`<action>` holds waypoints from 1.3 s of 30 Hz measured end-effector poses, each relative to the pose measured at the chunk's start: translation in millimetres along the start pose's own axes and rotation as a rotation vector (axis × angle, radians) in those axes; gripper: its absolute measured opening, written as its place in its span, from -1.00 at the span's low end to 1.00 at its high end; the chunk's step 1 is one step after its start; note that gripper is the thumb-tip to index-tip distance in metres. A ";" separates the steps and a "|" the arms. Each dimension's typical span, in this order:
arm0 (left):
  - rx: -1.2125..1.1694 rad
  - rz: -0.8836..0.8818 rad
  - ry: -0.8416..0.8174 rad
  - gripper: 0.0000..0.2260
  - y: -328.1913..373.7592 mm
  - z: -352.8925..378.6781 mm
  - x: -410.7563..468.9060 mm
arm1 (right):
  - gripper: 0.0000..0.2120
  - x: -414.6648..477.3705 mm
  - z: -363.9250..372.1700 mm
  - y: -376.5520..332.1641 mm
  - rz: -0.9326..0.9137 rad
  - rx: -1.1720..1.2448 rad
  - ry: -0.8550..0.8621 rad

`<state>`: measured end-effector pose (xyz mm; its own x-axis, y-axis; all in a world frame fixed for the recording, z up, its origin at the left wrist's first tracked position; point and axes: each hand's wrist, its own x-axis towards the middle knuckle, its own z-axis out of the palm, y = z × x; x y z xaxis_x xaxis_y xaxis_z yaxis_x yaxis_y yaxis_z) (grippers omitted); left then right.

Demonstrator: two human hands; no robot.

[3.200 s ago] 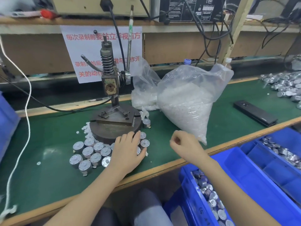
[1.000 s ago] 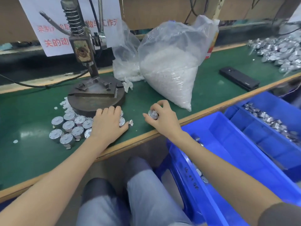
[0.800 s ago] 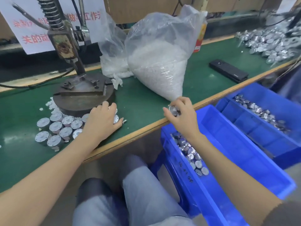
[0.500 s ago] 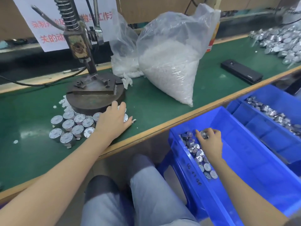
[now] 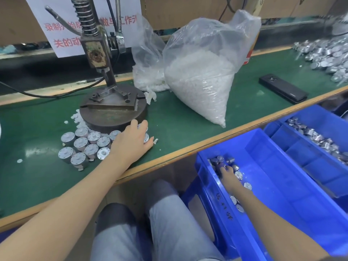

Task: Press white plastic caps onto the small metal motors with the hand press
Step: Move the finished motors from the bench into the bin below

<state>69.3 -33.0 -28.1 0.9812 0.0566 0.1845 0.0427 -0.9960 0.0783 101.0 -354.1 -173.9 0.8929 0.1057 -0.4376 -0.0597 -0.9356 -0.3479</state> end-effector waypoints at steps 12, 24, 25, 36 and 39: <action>-0.059 0.011 -0.070 -0.69 1.2 -3.2 6.5 | -0.73 -48.2 -96.7 -87.7 -0.094 -0.044 0.648; -0.338 -0.100 -0.061 -0.68 17.5 -9.1 16.1 | -0.55 -62.7 -95.5 -206.7 -0.623 0.070 0.365; -0.403 -0.119 -0.058 -0.68 21.2 -11.5 18.6 | -0.47 -58.8 -94.4 -206.6 -0.628 0.092 0.300; -0.656 0.005 -0.090 -0.73 119.2 -32.8 35.1 | -0.43 -56.1 -110.5 -136.8 -0.444 0.688 0.401; -0.659 0.074 -0.162 -0.70 160.0 -23.6 30.4 | -0.52 -52.6 -117.1 -91.4 -0.279 0.784 0.557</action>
<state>101.4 -189.0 13.2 0.9951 -0.0727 0.0673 -0.0990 -0.7439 0.6609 111.8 -313.5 -22.0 0.9896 -0.0724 0.1241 0.0860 -0.3937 -0.9152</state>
